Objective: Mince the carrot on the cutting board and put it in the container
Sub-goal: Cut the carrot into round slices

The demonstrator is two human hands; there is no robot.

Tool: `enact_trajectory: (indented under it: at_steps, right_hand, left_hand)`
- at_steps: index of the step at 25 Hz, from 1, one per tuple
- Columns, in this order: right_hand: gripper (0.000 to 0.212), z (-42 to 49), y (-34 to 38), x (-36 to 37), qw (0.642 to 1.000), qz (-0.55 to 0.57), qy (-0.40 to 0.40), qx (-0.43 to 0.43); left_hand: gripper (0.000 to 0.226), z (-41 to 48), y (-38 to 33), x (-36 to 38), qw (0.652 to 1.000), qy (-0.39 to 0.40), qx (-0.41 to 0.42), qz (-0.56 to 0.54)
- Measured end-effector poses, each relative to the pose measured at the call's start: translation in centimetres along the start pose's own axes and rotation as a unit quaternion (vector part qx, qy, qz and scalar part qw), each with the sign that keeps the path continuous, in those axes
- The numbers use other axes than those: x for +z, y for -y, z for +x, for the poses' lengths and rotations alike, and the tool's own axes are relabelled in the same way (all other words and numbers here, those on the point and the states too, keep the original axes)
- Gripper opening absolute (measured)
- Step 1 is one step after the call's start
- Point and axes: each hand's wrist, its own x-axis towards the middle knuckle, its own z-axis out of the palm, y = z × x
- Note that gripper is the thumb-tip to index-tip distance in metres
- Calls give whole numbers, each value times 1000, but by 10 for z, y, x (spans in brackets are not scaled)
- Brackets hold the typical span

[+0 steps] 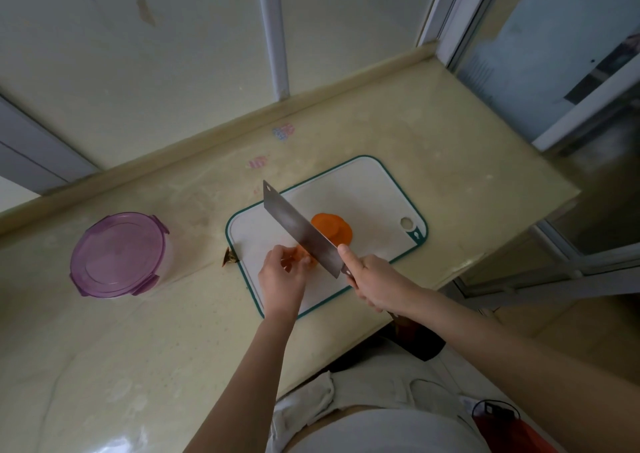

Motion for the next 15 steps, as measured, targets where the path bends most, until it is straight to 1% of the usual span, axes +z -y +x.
enact_trajectory:
  at_steps: [3, 6, 10, 12, 15]
  right_hand:
    - [60, -1, -1, 1, 1000, -2, -6, 0]
    - [62, 2, -1, 6, 999, -43, -28, -12]
    - [64, 10, 5, 13, 997, -70, -31, 7]
    - [60, 12, 13, 14, 997, -69, -27, 12]
    - [44, 12, 24, 8, 999, -40, -9, -8]
  left_hand:
    - [11, 1, -2, -2, 1000, -1, 15, 26]
    - [12, 3, -6, -4, 999, 6, 17, 42]
    - [13, 4, -8, -5, 997, 15, 22, 70]
    - [13, 6, -8, -5, 996, 18, 23, 81]
    - [14, 11, -7, -6, 996, 19, 19, 86]
